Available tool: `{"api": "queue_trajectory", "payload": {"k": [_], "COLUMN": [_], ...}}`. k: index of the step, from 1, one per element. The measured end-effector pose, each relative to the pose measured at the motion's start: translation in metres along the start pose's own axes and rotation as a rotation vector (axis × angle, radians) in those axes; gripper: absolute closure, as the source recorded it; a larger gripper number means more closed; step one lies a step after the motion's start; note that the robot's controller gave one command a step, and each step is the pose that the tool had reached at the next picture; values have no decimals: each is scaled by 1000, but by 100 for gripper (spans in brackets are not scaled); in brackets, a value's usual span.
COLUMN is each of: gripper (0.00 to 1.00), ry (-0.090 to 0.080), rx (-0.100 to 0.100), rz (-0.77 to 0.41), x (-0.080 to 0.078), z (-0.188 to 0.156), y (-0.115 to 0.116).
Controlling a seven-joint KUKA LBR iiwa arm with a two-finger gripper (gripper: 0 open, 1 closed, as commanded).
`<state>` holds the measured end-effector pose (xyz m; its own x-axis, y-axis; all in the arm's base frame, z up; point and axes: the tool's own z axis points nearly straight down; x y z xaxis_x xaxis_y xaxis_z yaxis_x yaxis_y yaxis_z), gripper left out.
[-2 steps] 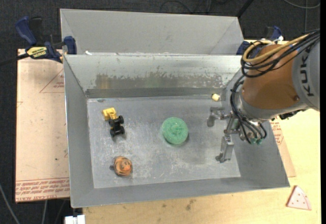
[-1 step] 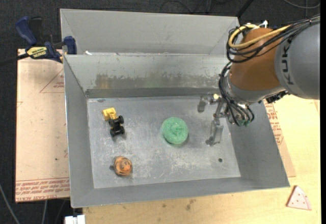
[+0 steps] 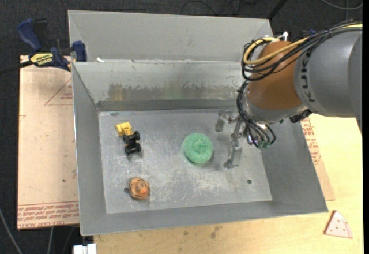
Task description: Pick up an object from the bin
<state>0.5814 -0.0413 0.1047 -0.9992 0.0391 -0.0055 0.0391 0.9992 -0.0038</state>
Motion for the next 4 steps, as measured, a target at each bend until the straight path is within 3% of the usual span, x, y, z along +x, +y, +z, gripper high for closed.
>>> {"api": "queue_trajectory", "payload": {"k": [1, 2, 4], "gripper": [0, 100, 100], "ry": [6, 3, 3], "rx": [-5, -4, -3], "rz": [93, 345, 343], "x": [9, -7, -6], "z": [16, 34, 34], "y": [56, 51, 52]}}
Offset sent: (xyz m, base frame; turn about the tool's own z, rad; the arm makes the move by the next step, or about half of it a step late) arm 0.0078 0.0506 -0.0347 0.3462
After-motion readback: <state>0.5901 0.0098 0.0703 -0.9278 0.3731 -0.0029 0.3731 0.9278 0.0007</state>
